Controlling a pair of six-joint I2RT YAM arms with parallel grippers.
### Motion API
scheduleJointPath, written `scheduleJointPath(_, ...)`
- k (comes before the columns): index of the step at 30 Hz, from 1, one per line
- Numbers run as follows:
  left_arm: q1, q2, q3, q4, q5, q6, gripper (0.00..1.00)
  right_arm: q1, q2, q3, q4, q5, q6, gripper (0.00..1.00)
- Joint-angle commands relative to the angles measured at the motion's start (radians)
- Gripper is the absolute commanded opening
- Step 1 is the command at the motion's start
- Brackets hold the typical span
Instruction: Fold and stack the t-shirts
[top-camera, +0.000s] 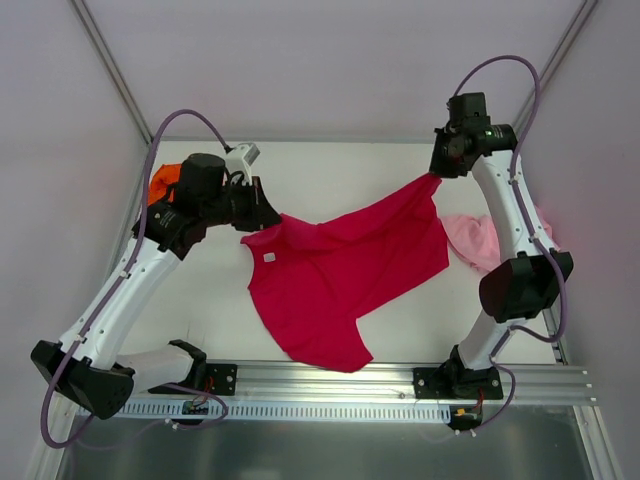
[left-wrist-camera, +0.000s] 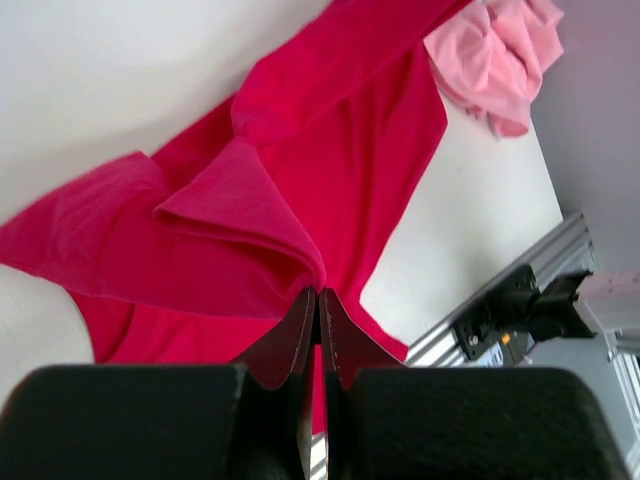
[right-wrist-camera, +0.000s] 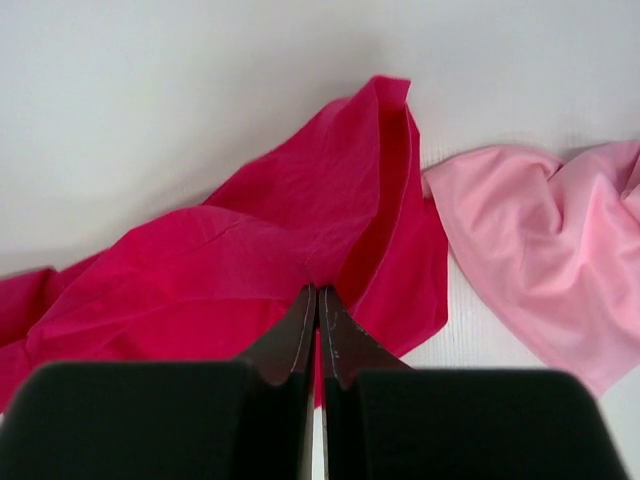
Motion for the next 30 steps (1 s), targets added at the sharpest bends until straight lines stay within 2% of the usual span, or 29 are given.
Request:
scheduleJointPath(1, -0.008, 0.003, -0.037, -0.044, 0.092, 0.020, 0.00, 0.012, -0.060, -0.024, -0.081, -0.056, 0.003, 0.01)
scheduleJointPath(5, -0.010, -0.006, -0.091, -0.056, 0.117, 0.046, 0.00, 0.030, -0.152, -0.131, -0.034, -0.047, 0.005, 0.01)
scheduleJointPath(12, -0.010, -0.040, -0.151, -0.082, 0.143, 0.058, 0.00, 0.044, -0.190, -0.183, -0.113, 0.066, 0.005, 0.01)
scheduleJointPath(18, -0.010, -0.062, -0.168, -0.125, 0.126, 0.066, 0.00, 0.044, -0.106, -0.170, -0.211, 0.151, 0.042, 0.01)
scheduleJointPath(26, -0.010, -0.166, -0.227, -0.218, 0.054, 0.066, 0.00, 0.047, -0.103, -0.169, -0.227, 0.296, 0.103, 0.01)
scheduleJointPath(30, -0.010, -0.203, -0.278, -0.238, 0.030, 0.051, 0.00, 0.047, -0.080, -0.169, -0.230, 0.300, 0.124, 0.01)
